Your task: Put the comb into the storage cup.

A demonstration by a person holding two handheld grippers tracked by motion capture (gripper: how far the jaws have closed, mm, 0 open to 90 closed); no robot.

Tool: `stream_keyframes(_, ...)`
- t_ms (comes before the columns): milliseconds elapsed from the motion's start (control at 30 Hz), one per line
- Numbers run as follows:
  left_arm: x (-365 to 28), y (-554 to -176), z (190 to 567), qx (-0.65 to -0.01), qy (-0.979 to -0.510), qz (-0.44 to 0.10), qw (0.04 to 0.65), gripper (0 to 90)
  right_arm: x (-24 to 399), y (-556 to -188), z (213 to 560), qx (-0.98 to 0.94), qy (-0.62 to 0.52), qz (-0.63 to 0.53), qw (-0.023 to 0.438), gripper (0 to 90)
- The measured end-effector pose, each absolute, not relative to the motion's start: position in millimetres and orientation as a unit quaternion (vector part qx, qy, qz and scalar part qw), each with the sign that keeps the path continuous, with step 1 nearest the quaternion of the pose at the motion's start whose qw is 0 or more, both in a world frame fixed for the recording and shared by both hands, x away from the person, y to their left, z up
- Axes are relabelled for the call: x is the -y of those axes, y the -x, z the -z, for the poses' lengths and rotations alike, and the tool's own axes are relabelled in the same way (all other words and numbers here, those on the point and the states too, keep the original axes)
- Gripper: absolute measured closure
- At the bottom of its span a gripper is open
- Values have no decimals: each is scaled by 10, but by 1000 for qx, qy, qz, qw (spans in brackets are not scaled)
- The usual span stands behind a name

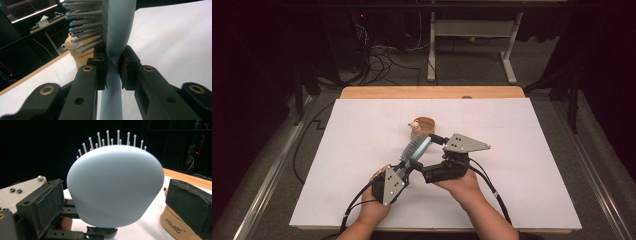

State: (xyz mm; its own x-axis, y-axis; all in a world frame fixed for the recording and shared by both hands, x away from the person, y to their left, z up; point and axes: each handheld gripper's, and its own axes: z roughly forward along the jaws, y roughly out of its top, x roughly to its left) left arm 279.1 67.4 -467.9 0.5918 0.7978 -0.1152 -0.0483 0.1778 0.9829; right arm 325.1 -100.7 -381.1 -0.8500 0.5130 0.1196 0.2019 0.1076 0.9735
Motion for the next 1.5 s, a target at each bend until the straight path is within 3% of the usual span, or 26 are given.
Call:
stream_keyframes(567,-671,-2790,4671,-331,-560,-316,691,775,930,-3290,3848,-728,-247,-631,106,186)
stream_keyframes(867,-675,-2798,4668,-333,-560,-315,690,774,950,-3338,3840,-723,-273,-629,86,201)
stream_keyframes(1233,-702,-2810,4643,-341,-558,-302,694,761,902,-3323,3816,-726,-271,-624,97,205)
stream_keyframes(1500,-722,-2816,4625,-345,-557,-292,697,685,868,-3308,3809,-727,-268,-624,98,206)
